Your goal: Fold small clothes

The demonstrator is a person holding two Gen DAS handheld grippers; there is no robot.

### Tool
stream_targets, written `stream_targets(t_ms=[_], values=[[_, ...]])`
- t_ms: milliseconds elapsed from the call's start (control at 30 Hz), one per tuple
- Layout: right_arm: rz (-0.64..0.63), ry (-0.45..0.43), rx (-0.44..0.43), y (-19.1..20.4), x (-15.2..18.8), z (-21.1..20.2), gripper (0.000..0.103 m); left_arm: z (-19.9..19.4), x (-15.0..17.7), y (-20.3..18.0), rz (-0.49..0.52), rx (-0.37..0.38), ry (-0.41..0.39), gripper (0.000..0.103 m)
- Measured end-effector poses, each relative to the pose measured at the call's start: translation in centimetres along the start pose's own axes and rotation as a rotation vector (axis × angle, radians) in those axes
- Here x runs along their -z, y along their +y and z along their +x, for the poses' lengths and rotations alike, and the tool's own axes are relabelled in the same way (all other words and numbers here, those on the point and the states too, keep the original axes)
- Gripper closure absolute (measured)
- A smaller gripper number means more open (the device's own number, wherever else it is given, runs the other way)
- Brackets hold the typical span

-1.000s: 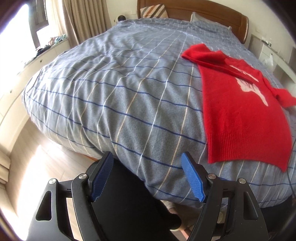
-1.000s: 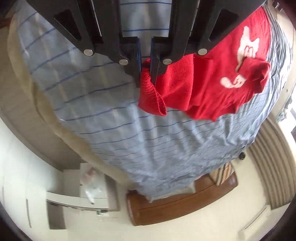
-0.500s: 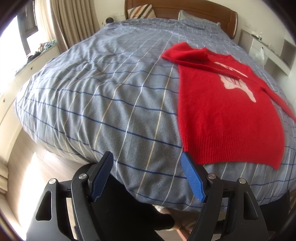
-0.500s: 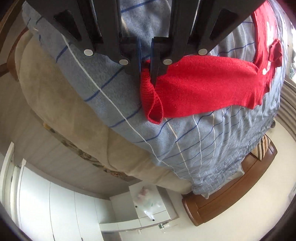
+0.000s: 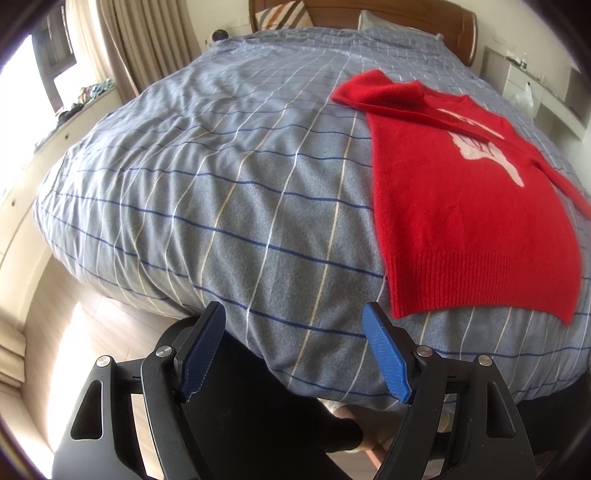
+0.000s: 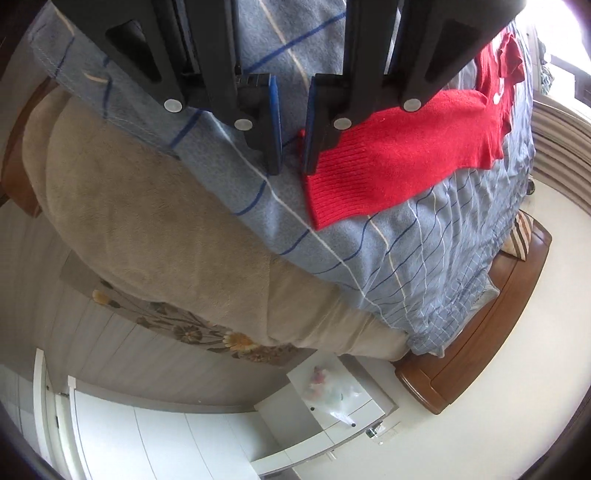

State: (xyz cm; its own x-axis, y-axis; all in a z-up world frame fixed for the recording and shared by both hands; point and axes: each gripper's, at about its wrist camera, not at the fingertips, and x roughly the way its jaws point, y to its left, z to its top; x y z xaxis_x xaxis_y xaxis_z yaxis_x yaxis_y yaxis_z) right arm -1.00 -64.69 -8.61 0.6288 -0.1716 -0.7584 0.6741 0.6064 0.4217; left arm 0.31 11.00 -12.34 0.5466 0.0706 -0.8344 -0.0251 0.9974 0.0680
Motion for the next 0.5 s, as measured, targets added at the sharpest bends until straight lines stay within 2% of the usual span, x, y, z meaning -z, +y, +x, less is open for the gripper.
stream_targets(t_ms=[100, 200, 267, 367, 500], values=[[-0.139, -0.046, -0.019, 2.6, -0.2, -1.5, 0.087, 0.1, -0.9, -0.6, 0.021, 0.011, -0.009, 0.023], [-0.219, -0.003, -0.095, 5.0, 0.3, -0.9, 0.084, -0.1, -2.9, -1.8, 0.065, 0.047, -0.022, 0.022], [-0.236, 0.043, -0.084, 5.6, 1.0, 0.5, 0.083, -0.8, -4.6, -2.8, 0.120, 0.072, -0.051, 0.020], [-0.207, 0.086, -0.023, 4.9, 2.4, 2.1, 0.083, -2.7, -7.6, -4.5, 0.230, 0.079, -0.137, 0.012], [-0.281, -0.007, -0.002, 5.8, 4.9, -1.0, 0.081, -4.1, -11.8, -7.9, 0.415, 0.056, -0.277, 0.009]])
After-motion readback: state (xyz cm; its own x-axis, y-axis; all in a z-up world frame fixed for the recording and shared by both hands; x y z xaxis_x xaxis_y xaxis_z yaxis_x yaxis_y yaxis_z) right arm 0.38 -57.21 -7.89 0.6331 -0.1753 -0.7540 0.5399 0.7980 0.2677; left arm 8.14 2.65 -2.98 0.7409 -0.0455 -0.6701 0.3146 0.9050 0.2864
